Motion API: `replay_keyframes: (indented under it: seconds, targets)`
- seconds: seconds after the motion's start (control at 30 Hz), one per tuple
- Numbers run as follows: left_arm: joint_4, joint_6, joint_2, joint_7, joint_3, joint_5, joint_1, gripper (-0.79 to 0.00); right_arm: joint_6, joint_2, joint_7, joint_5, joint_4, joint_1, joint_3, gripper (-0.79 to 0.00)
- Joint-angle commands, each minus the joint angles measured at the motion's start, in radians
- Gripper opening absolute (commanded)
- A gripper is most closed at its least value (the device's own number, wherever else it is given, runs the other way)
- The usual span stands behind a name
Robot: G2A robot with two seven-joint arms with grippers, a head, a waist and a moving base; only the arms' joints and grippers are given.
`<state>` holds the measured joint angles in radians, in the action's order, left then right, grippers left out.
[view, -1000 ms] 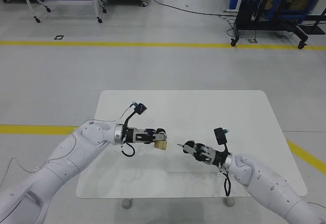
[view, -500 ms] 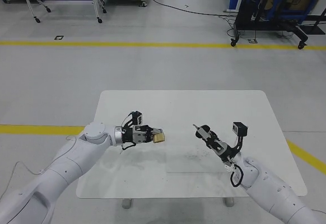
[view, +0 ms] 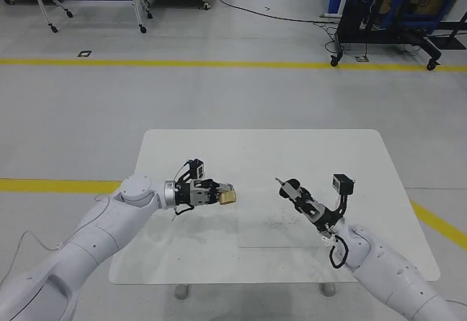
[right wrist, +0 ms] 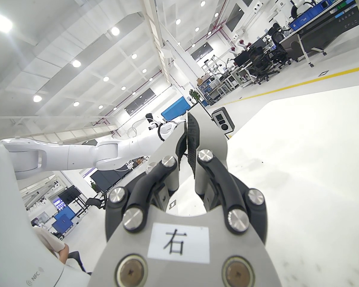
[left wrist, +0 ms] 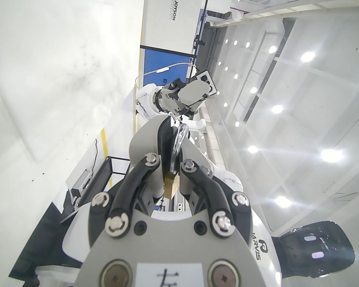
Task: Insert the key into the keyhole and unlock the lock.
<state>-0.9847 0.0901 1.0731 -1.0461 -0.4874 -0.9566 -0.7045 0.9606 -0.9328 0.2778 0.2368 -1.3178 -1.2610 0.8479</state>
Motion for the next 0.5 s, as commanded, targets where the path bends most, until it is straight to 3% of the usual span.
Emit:
replay_keyframes:
  seconds: [0.0,0.23,0.37,0.47]
  targets:
    - [-0.030,-0.190,0.001,0.109,0.007,0.084,0.027,-0.785,-0.104,0.004,0.038,0.120,-0.027,-0.020,0.044,-0.785]
    - [-0.091,-0.535,0.024,0.099,0.025,0.134,0.112,-0.785,-0.412,0.025,0.256,0.569,-0.188,-0.189,0.159,-0.785]
    - [-0.059,-0.591,0.070,0.058,0.058,0.126,0.155,-0.785,-0.573,0.040,0.348,0.782,-0.279,-0.291,0.225,-0.785]
    - [-0.020,-0.548,0.111,-0.003,0.072,0.082,0.169,-0.785,-0.660,0.050,0.370,0.883,-0.345,-0.362,0.265,-0.785]
